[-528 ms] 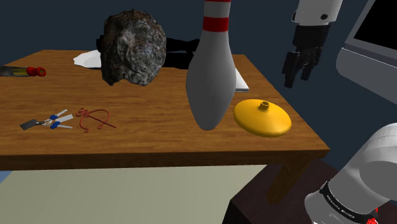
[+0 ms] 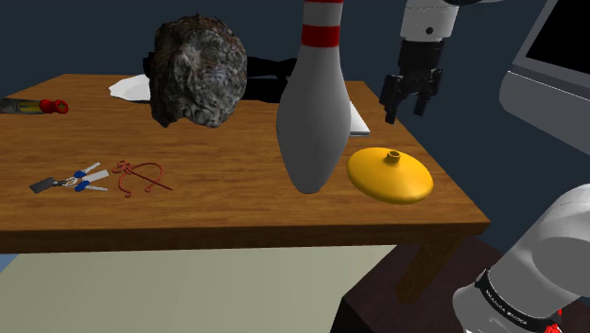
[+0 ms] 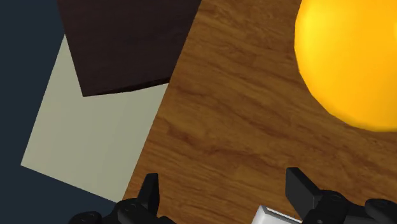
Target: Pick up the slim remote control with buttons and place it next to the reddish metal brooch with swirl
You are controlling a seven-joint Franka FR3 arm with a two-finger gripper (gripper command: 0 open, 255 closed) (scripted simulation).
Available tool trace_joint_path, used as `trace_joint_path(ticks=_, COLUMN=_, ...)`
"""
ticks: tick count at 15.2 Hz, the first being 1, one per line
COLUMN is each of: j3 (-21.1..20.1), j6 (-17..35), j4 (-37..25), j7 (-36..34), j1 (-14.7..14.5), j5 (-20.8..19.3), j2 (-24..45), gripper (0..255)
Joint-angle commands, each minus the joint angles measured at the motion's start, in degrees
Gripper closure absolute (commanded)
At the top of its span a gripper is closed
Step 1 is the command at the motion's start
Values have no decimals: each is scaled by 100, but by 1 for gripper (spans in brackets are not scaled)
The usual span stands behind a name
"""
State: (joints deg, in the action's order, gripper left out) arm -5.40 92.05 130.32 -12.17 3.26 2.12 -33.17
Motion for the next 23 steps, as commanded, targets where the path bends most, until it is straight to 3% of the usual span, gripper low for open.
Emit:
trace_joint_path(ticks=1, j3=-73, j6=246, j4=-285, j7=-242, j1=69, j5=7, j2=436, gripper=0)
trace_joint_path(ticks=11, j3=-264, j6=1067, j4=-1835, j7=-1372, j1=351, j5=-198, j2=2389, gripper=0)
trace_joint_path(ticks=19, j3=-264, j6=1656, j4=-1324, j7=-1394, j1=349, j5=-209, j2=2461, gripper=0)
trace_joint_path(ticks=23, j3=-264, j6=1656, j4=-1324, j7=-1394, j1=349, j5=-209, j2=2461, gripper=0)
